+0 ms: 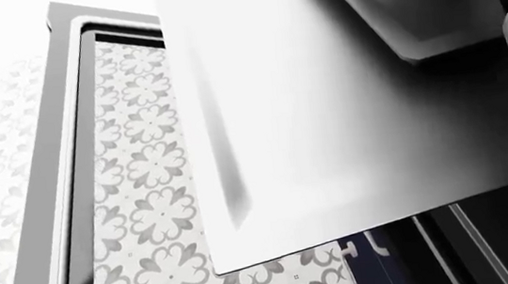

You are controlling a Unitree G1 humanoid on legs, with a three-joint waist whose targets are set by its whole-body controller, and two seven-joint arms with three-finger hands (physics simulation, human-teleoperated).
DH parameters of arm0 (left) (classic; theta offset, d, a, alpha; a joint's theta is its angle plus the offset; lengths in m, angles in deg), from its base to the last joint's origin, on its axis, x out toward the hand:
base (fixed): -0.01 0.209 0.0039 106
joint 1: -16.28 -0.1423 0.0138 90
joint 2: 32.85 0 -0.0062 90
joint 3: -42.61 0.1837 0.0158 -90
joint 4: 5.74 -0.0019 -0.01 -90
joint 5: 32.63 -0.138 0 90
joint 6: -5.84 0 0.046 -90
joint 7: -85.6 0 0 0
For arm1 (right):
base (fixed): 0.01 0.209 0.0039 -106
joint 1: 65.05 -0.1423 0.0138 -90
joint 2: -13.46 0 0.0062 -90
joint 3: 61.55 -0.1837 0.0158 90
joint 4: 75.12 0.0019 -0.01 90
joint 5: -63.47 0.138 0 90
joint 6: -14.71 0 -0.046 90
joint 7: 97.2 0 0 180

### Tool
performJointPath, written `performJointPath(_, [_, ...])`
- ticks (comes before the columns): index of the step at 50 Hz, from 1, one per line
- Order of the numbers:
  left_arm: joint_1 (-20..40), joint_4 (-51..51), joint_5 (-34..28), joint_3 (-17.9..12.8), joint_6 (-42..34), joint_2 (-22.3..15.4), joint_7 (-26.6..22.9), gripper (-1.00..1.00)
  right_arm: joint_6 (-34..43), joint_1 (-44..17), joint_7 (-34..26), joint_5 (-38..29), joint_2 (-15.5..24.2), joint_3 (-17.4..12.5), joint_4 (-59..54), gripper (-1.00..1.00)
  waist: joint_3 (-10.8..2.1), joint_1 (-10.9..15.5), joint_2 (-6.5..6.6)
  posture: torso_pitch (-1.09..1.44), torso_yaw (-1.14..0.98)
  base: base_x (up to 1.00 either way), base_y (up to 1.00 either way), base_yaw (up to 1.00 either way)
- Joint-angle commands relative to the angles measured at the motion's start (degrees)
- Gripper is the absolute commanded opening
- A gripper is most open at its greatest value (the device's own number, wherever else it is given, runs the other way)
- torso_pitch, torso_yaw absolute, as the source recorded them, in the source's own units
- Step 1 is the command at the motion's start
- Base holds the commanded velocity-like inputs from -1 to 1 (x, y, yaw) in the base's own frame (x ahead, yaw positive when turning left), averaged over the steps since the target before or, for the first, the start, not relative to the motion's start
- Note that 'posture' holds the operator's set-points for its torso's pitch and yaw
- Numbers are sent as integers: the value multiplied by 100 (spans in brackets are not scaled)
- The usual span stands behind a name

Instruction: Pick the corn from the top rack in the oven and place it on the plate on the counter.

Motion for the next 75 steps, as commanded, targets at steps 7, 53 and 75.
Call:
performJointPath(7, [228,57,4,-115,69,-105,65,100,-303,-441,66,65,103,-278,274,-100,-161,-20,-8,0,0,0,0,0])
performJointPath(53, [269,75,-109,-87,0,-75,18,100,2267,-318,-3157,8195,-388,-1506,1664,-100,-211,-32,-23,0,0,0,0,0])
performJointPath(75, [340,88,-19,-52,-63,-120,100,100,6933,535,-726,11082,-724,-1594,4114,-100,-221,61,-26,0,0,0,0,0])
